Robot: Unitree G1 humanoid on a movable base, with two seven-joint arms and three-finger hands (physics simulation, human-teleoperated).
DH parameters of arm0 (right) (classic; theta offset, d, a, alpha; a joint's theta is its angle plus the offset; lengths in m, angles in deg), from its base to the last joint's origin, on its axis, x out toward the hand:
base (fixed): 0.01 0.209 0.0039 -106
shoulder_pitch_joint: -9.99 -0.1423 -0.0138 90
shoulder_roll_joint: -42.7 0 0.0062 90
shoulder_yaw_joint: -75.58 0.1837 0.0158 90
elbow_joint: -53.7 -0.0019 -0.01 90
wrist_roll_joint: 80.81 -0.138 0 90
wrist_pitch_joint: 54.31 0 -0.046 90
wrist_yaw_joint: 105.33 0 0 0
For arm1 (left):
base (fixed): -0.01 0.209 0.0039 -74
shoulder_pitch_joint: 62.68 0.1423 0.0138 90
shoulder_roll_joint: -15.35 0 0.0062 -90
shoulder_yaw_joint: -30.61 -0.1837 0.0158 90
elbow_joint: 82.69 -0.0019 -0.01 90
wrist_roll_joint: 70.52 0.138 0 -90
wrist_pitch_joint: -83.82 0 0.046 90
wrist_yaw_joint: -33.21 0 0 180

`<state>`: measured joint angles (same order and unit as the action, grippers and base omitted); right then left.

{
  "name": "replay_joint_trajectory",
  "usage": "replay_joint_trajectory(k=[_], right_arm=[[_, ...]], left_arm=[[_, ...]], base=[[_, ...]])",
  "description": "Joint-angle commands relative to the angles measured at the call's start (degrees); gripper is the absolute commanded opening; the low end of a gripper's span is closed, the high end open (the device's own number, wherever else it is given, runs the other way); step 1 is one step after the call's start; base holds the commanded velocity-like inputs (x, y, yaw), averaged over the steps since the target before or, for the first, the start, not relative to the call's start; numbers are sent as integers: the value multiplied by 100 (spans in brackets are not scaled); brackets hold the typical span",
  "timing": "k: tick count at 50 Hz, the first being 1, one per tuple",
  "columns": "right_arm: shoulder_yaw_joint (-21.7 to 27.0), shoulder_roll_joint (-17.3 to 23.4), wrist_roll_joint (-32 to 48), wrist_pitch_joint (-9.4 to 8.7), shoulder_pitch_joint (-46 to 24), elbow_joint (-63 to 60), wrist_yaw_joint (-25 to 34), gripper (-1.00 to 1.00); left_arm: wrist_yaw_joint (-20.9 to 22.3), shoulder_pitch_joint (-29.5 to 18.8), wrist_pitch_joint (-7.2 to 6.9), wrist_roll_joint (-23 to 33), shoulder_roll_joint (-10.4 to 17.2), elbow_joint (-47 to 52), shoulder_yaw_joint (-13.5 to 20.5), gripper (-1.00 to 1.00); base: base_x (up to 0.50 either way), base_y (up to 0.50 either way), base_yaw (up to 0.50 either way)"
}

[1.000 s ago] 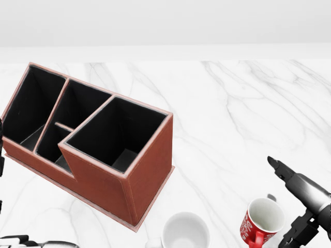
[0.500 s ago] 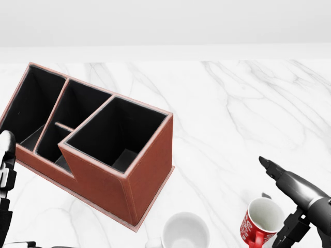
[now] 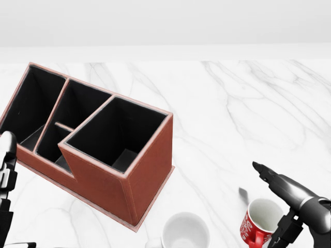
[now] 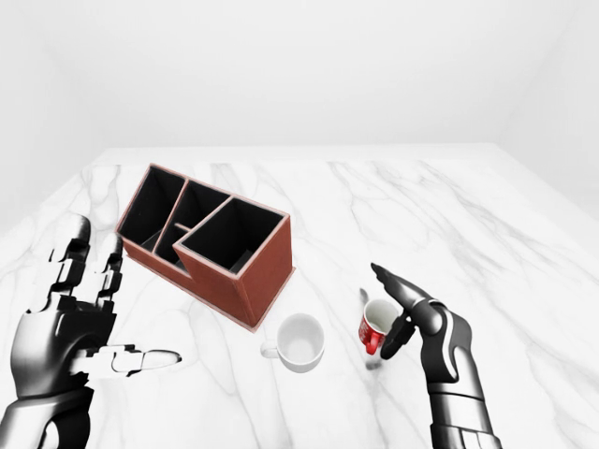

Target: Pick up the red mug and place it to the right of the caddy.

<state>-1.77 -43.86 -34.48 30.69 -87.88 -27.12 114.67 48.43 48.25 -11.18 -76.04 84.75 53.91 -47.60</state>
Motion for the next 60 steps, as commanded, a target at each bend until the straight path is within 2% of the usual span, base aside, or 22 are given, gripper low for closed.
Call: replay_joint_trajectory(k=[1,23,50,51,52,53,60], right_arm=[[-50,19,-29,0,-27,311,-44,100],[77,43,22,0,204,46,0,100],[-143,98,19,0,-100,828,-209,100],[-143,120,15,0,-123,912,-236,69],[-144,122,13,0,-126,919,-239,69],[-146,132,18,0,-117,889,-213,-100],[-160,125,109,0,-120,746,-121,-100]], left_arm=[[-18,-7,0,21,16,-25,-40,100],[6,28,0,-20,-15,150,25,100],[-58,-46,0,42,38,-97,-23,100],[-63,-54,0,44,38,-107,-19,100],[-64,-54,0,45,38,-108,-19,100],[-71,-62,0,52,38,-99,-30,100],[-112,-46,0,108,55,-191,-117,100]], base=[[0,0,0],[0,0,0],[0,0,0],[0,0,0],[0,0,0],[0,0,0],[0,0,0]])
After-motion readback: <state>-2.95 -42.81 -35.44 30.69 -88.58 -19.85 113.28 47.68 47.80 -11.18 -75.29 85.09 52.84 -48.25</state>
